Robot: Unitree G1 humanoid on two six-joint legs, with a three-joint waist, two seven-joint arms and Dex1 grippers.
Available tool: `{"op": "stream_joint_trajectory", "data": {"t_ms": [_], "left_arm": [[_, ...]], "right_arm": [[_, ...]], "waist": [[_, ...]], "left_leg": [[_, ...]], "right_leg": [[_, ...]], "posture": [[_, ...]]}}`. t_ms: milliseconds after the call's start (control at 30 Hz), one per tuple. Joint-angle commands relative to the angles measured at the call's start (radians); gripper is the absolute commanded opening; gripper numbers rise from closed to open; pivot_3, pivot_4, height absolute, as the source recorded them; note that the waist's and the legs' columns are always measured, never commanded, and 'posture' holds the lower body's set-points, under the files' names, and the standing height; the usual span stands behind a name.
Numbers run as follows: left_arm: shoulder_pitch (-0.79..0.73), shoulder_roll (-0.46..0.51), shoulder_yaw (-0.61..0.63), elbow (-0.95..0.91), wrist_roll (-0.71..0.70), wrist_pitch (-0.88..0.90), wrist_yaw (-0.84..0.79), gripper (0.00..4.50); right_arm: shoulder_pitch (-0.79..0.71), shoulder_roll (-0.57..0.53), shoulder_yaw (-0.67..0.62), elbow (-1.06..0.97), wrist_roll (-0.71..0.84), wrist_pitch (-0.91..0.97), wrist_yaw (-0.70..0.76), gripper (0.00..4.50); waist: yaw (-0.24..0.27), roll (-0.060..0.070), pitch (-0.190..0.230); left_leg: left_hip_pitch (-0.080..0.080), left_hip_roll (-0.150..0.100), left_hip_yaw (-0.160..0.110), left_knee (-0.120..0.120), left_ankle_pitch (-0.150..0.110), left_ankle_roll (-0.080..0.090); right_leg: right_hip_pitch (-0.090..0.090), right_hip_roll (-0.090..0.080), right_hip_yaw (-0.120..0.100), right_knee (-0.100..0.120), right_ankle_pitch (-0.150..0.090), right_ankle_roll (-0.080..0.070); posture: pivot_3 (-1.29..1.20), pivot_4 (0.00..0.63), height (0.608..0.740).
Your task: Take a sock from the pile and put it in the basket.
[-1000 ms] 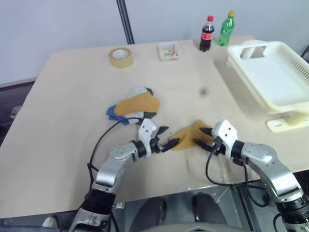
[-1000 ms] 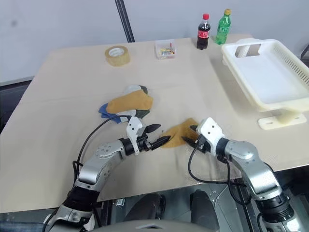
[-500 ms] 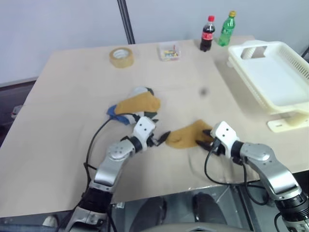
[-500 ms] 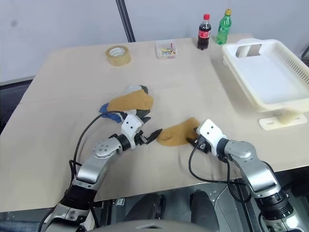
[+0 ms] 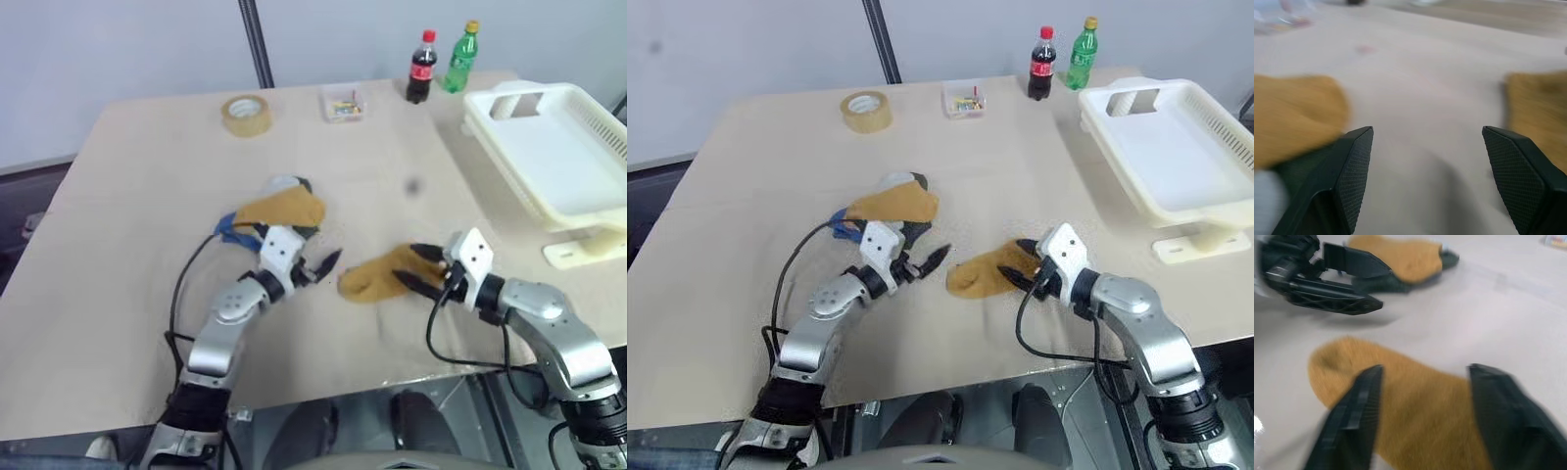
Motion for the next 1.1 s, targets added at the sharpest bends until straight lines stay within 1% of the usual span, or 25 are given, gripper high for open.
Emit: {"op": "stream_joint_trajectory", "data": {"t_ms": [33,67,133,300,367,500,567,733,800,833,933,967,1000,1033,1100], "left_arm": [[-0.059,0.011,0.041,0.027,0.073,-0.052,0.090,3.80],[-0.075,0.014,0.040,0.051,0.100,-0.066,0.111,3.80],[-0.116,0.025,0.023,0.119,0.152,-0.105,0.133,3.80],[-0.206,0.047,0.003,0.287,0.229,-0.174,0.154,3.80],[-0.231,0.053,-0.012,0.340,0.246,-0.192,0.139,3.80],[-0.249,0.028,-0.027,0.333,0.202,-0.235,0.075,3.80],[-0.242,0.038,-0.042,0.323,0.234,-0.248,0.078,3.80],[-0.195,0.037,-0.021,0.297,0.220,-0.235,0.098,3.80],[-0.187,0.036,-0.017,0.290,0.221,-0.228,0.106,3.26],[-0.186,0.034,-0.023,0.286,0.223,-0.224,0.103,3.13],[-0.191,0.036,-0.055,0.275,0.253,-0.241,0.098,1.59],[-0.194,0.036,-0.062,0.276,0.263,-0.245,0.101,1.28],[-0.198,0.034,-0.068,0.281,0.276,-0.248,0.109,0.66],[-0.203,0.034,-0.072,0.290,0.288,-0.253,0.118,0.26],[-0.210,0.032,-0.074,0.309,0.308,-0.262,0.137,0.26]], "right_arm": [[-0.015,-0.018,-0.032,-0.040,0.042,-0.004,0.027,4.30],[-0.018,-0.020,-0.033,-0.034,0.040,-0.006,0.026,4.44],[-0.030,-0.020,-0.029,-0.014,0.027,-0.023,0.021,4.44],[-0.060,-0.012,-0.022,0.021,0.010,-0.041,0.008,4.44],[-0.062,-0.012,-0.018,0.027,0.008,-0.042,0.009,4.44],[-0.053,-0.011,-0.007,0.022,0.002,-0.044,0.007,4.44],[-0.048,-0.010,-0.005,0.018,-0.002,-0.045,0.005,4.44],[-0.034,-0.008,-0.004,0.012,-0.011,-0.050,-0.005,4.44],[-0.030,-0.005,0.001,0.012,-0.014,-0.054,-0.007,4.50],[-0.030,-0.003,0.004,0.014,-0.014,-0.055,-0.007,4.50],[-0.033,-0.001,0.009,0.020,-0.017,-0.059,-0.004,4.50],[-0.035,-0.001,0.010,0.022,-0.018,-0.060,-0.003,4.50],[-0.036,0.000,0.010,0.024,-0.018,-0.060,-0.003,4.50],[-0.038,0.000,0.011,0.026,-0.018,-0.060,-0.002,4.50],[-0.041,0.000,0.012,0.028,-0.022,-0.061,-0.001,4.50]], "waist": [[0.001,0.000,0.000],[0.003,-0.001,0.000],[0.003,-0.001,0.001],[0.004,-0.002,0.001],[0.003,-0.002,0.001],[0.002,-0.002,0.001],[0.002,-0.002,0.001],[-0.003,-0.002,0.001],[-0.004,-0.002,0.001],[-0.003,-0.002,0.001],[-0.002,-0.002,0.001],[-0.001,-0.002,0.001],[-0.001,-0.002,0.001],[-0.001,-0.002,0.001],[-0.001,-0.002,0.001]], "left_leg": [[0.000,0.000,0.000,0.000,0.000,0.000],[0.000,0.000,0.000,0.000,0.000,0.000],[0.000,0.000,0.000,0.000,0.000,0.000],[0.000,-0.001,0.000,0.000,0.000,0.000],[-0.001,-0.001,0.000,0.000,0.000,0.000],[-0.003,-0.001,0.000,0.000,0.000,0.000],[-0.005,-0.001,0.000,0.000,0.000,0.000],[-0.004,-0.001,0.000,0.000,0.000,0.000],[-0.004,-0.001,0.000,0.000,0.000,0.000],[-0.004,-0.001,0.000,0.000,0.000,0.000],[-0.004,-0.001,0.000,0.000,0.000,0.000],[-0.004,-0.001,0.000,0.001,0.000,0.000],[-0.004,-0.001,0.000,0.001,0.000,0.000],[-0.004,-0.001,0.000,0.001,0.000,0.000],[-0.004,-0.001,0.000,0.001,0.000,0.000]], "right_leg": [[0.000,0.000,0.000,0.000,0.000,0.000],[0.000,0.000,0.000,0.000,0.000,0.000],[0.000,0.000,0.000,0.000,0.000,0.000],[0.000,0.000,0.000,0.000,0.000,0.000],[0.000,0.000,0.000,-0.001,0.000,0.000],[-0.002,-0.001,0.000,-0.002,0.000,0.000],[-0.004,-0.001,0.000,-0.002,0.000,0.000],[-0.004,-0.001,0.000,-0.001,0.000,0.000],[-0.004,-0.001,0.000,-0.001,0.000,0.000],[-0.004,0.000,0.000,-0.001,0.000,0.000],[-0.004,0.000,0.000,0.000,0.000,0.000],[-0.004,-0.001,0.000,0.000,0.000,0.000],[-0.004,-0.001,0.000,0.000,0.000,0.000],[-0.004,-0.001,0.000,0.000,0.000,0.000],[-0.004,-0.001,0.000,0.000,0.000,0.000]], "posture": [[0.00,0.150,0.740],[0.00,0.150,0.740],[0.00,0.150,0.740],[0.00,0.150,0.740],[0.00,0.150,0.740],[0.00,0.150,0.740],[0.00,0.150,0.740],[0.00,0.150,0.740],[0.00,0.150,0.740],[0.00,0.150,0.740],[0.00,0.150,0.740],[0.00,0.150,0.740],[0.00,0.150,0.740],[0.00,0.150,0.740],[0.00,0.150,0.740]]}}
